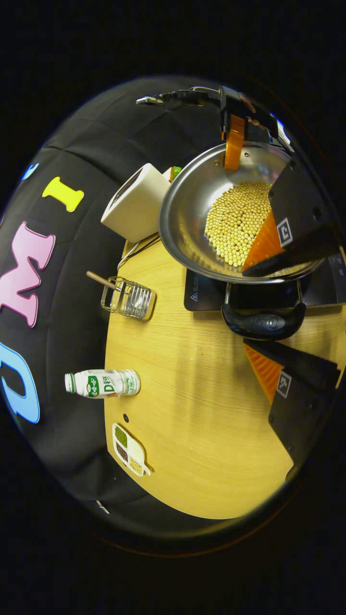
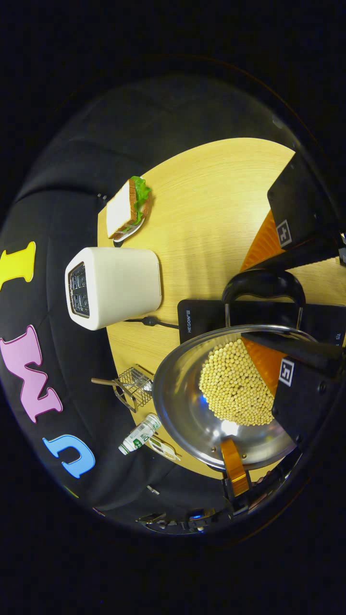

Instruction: First push the handle of the pot to place it horizontally, then grasp the pot with both hands and set it on the induction cooktop.

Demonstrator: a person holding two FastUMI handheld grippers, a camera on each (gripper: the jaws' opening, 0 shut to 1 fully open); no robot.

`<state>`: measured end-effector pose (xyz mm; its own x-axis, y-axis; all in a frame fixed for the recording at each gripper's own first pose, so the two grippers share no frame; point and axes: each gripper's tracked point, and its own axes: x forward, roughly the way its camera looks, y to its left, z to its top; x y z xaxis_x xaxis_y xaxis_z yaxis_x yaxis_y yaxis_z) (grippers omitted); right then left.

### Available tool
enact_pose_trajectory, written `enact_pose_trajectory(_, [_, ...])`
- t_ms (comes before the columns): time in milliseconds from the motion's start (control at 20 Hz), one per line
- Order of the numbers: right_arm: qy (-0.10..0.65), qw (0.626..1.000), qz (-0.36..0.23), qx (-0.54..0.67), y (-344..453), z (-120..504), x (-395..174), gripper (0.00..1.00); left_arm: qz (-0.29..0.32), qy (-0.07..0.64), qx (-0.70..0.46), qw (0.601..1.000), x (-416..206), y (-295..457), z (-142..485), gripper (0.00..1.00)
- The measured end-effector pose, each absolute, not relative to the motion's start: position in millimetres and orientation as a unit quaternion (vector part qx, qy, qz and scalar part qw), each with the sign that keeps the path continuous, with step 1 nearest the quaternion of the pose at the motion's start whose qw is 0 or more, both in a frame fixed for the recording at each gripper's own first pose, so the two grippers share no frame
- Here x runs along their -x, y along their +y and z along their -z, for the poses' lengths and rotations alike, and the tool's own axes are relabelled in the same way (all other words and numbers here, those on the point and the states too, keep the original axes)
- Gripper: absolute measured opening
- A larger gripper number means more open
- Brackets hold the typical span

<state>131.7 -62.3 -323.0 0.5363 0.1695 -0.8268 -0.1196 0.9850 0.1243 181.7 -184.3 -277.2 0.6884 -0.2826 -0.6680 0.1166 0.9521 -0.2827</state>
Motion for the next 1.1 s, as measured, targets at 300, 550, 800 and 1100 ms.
enact_pose_trajectory(300, [0.413,0.909,-0.040,-0.030,-64,270,-112,0.99,0.115,0.322,0.071,0.937,-160,-164,232,0.96])
enact_pose_trajectory(550, [0.331,0.943,-0.014,-0.023,-60,206,-84,0.99,0.123,0.232,0.025,0.965,-121,-146,167,0.95])
enact_pose_trajectory(800, [0.230,0.973,-0.002,-0.016,-42,141,-48,0.99,0.099,0.113,0.013,0.988,-63,-122,93,0.95])
enact_pose_trajectory(1100, [0.109,0.994,-0.003,-0.024,-25,73,4,0.99,0.050,0.021,0.004,0.999,13,-81,49,0.95])
